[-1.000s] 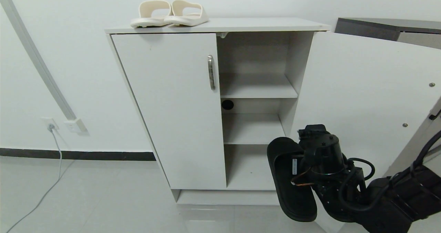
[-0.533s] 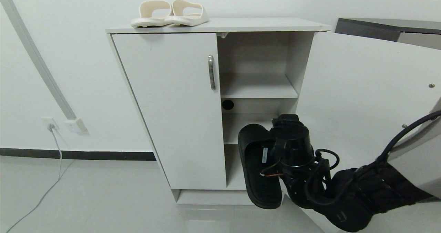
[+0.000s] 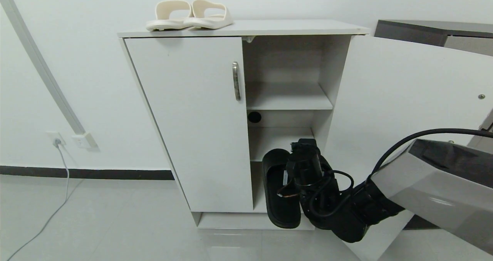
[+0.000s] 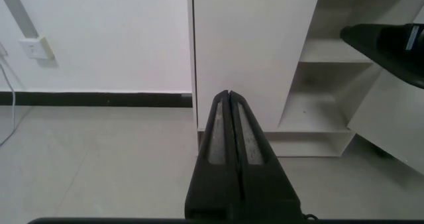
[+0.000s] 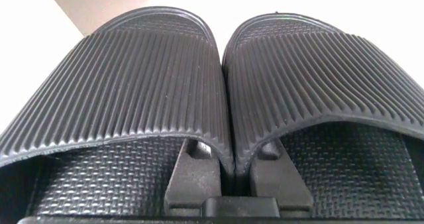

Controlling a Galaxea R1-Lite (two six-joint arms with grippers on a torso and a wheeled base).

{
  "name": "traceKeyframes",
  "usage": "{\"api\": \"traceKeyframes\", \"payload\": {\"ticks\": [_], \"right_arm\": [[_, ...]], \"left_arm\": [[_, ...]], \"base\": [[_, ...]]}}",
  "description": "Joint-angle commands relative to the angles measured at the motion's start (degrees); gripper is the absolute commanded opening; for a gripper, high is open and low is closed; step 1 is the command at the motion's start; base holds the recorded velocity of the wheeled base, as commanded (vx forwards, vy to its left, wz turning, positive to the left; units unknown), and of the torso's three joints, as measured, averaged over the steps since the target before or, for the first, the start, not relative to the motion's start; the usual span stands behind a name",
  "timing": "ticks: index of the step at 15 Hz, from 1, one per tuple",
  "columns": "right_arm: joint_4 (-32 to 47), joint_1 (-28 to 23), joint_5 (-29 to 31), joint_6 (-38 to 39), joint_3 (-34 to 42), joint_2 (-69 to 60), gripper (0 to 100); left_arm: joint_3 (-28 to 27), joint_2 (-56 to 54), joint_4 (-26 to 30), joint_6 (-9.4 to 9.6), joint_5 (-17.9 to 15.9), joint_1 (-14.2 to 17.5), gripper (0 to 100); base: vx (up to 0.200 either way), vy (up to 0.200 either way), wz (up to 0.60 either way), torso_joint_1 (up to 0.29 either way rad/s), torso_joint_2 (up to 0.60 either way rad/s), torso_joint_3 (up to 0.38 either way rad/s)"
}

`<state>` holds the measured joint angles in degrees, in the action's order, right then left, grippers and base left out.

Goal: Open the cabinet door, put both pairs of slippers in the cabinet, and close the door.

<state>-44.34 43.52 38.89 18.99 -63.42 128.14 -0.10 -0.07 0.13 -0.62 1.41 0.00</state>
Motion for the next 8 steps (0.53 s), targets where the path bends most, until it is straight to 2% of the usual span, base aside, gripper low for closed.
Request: {"api": "traceKeyframes", "payload": {"ticks": [1,8], "right_arm": [[0.0,0.0,0.0,0.0,-0.4,1.6,0],[-0.1,0.1,0.0,0.0,-0.2,2.3,0]], "left_arm": [[0.0,0.1,0.0,-0.08,0.0,0.0,0],[0.0,0.1,0.0,-0.08,0.1,0.0,0]], "base": [[0.000,0.000,0.00,0.000,0.00,0.000],[0.000,0.000,0.00,0.000,0.00,0.000]]}}
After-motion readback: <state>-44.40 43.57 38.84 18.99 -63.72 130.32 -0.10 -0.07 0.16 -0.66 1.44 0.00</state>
